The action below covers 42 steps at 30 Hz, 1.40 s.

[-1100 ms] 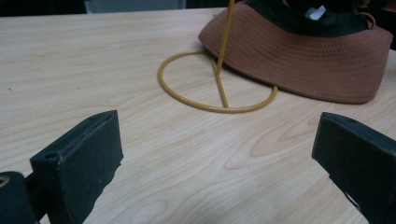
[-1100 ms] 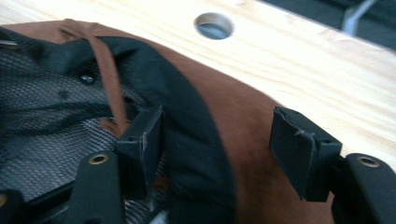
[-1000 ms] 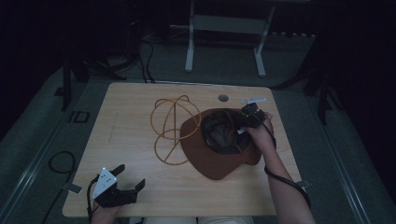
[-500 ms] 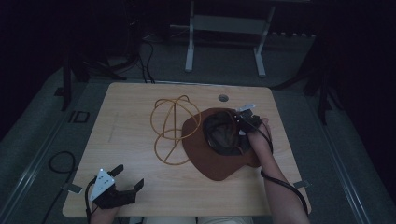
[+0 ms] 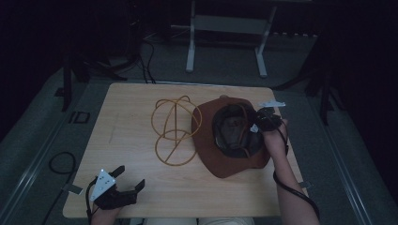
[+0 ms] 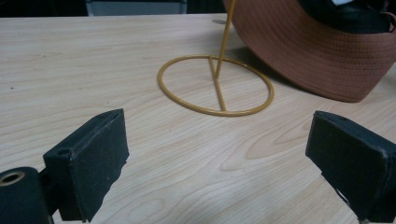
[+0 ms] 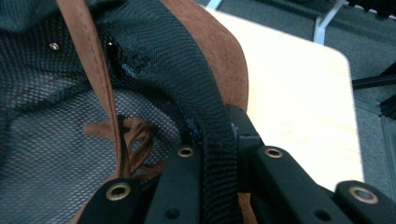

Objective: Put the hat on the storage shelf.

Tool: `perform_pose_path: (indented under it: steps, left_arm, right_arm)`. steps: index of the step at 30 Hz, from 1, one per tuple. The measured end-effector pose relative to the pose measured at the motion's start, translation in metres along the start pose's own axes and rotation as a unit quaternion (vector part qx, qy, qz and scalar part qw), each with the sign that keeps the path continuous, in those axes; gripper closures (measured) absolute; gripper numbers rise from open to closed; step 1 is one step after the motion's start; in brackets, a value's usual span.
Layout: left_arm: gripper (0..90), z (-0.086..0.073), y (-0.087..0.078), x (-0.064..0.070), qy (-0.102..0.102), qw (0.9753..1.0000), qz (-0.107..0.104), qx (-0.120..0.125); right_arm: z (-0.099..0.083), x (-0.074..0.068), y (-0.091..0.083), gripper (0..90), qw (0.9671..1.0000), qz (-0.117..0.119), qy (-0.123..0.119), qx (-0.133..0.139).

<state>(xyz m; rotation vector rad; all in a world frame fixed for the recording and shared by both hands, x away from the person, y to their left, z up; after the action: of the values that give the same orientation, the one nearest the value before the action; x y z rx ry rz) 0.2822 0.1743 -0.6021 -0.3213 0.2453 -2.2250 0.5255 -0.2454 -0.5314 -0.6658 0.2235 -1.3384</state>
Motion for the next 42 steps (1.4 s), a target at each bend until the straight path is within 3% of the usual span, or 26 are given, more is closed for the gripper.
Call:
perform_pose_path:
  steps: [6,13,19,21,24,27,32,37,41,42]
  left_arm:
    - [6.1,0.004,0.013,0.018,0.008,0.9998,-0.011,-0.016]
    - [6.1,0.004,0.038,0.051,0.014,0.9974,-0.048,-0.052]
    - [6.6,0.011,0.064,0.083,0.023,0.9931,-0.092,-0.069]
    - [6.6,0.012,0.074,0.095,0.038,0.9905,-0.104,-0.081]
    - [6.6,0.017,0.088,0.109,0.045,0.9875,-0.118,-0.094]
    - [6.6,0.025,0.102,0.122,0.056,0.9851,-0.125,-0.104]
    - [6.6,0.051,0.127,0.147,0.064,0.982,-0.148,-0.098]
    - [6.7,0.07,0.153,0.16,0.08,0.9783,-0.159,-0.107]
    - [6.7,0.081,0.172,0.165,0.089,0.9787,-0.148,-0.111]
    - [6.7,0.084,0.178,0.167,0.084,0.9784,-0.154,-0.11]
  right_arm:
    - [0.006,0.02,-0.028,84.8,0.9991,-0.001,0.032,0.028]
    - [-0.002,0.037,-0.048,84.6,0.9972,-0.001,0.061,0.042]
    - [-0.008,0.044,-0.059,84.5,0.9967,-0.003,0.064,0.05]
    - [-0.012,0.047,-0.062,84.5,0.9965,-0.007,0.066,0.051]
    - [-0.017,0.048,-0.063,84.5,0.9962,-0.008,0.072,0.048]
    - [-0.021,0.05,-0.064,84.5,0.9962,-0.011,0.073,0.046]
    - [-0.024,0.051,-0.065,84.5,0.9964,-0.013,0.07,0.045]
    - [-0.026,0.053,-0.066,84.5,0.9962,-0.012,0.074,0.043]
    - [-0.027,0.051,-0.066,84.5,0.9964,-0.013,0.073,0.042]
    - [-0.027,0.051,-0.066,84.5,0.9965,-0.014,0.071,0.042]
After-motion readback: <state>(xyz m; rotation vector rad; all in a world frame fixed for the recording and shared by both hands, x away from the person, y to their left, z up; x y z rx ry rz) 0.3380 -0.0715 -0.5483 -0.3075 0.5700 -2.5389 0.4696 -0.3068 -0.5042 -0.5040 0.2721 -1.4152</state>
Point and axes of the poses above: each handheld gripper's, and its own axes: y roughly forward along the jaws, z roughly out of its top, x roughly to its right, the point moved 10 cm from there along y, roughly forward along the jaws, and after that the axes turned 8 degrees about -z, right-handed, at the moved point
